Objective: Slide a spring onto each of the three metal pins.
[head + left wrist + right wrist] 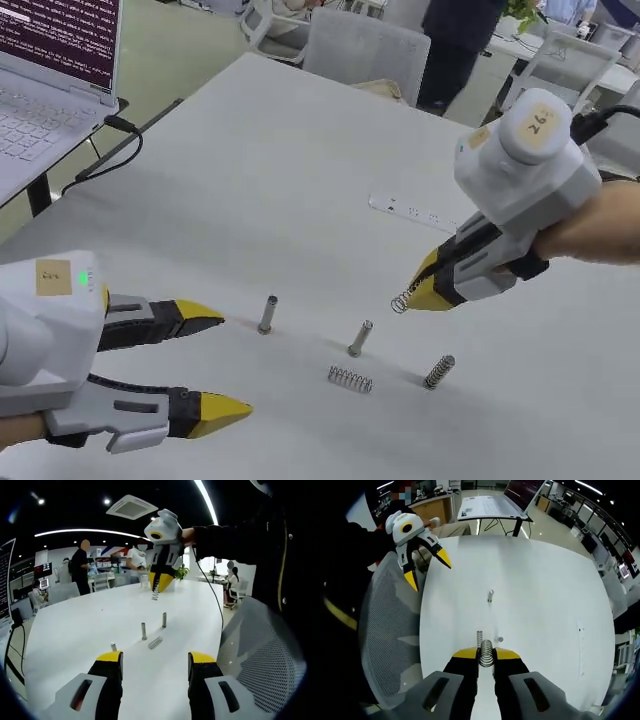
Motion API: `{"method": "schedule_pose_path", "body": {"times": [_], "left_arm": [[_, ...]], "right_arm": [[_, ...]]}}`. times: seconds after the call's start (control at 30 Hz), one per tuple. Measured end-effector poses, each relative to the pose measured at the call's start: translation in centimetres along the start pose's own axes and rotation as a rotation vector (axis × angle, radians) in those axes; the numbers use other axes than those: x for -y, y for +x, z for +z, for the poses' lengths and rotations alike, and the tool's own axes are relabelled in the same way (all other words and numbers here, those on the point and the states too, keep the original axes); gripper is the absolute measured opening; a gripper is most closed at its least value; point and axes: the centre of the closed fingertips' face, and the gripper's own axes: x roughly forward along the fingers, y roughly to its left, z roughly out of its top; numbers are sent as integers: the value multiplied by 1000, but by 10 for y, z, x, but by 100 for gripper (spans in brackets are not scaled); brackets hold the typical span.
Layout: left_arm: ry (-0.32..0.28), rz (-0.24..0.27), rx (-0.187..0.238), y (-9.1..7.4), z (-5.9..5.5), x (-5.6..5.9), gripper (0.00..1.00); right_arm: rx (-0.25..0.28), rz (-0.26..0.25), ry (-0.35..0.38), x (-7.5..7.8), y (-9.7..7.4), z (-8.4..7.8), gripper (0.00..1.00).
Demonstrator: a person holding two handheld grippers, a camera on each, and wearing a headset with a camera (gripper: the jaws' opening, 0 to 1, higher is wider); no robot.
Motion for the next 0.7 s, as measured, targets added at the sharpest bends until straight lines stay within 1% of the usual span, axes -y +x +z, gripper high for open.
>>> {"method": "schedule_pose_path", "body": {"times": [0.13, 0.17, 0.3, 0.47, 0.5, 0.6, 0.7], "left_arm": [[6, 14, -5, -1, -3, -3, 50], [8, 15, -11, -1, -5, -3, 50], [7, 18, -13, -2, -6, -2, 52], [4, 17, -12, -1, -6, -2, 53], [4, 17, -13, -1, -6, -2, 54], [8, 12, -18, -1, -7, -1, 54], [15, 8, -23, 0, -7, 0, 54]], "right_arm": [[-4, 2, 2, 4, 4, 1, 8], [-10, -4, 0, 6, 6, 0, 8], [-25, -6, -5, 9, 13, -1, 8], [-62, -12, -26, 14, 24, -4, 8], [-71, -19, -30, 17, 28, -5, 8], [-86, -2, -16, 21, 36, -6, 8], [-110, -1, -16, 25, 45, -8, 8]]}}
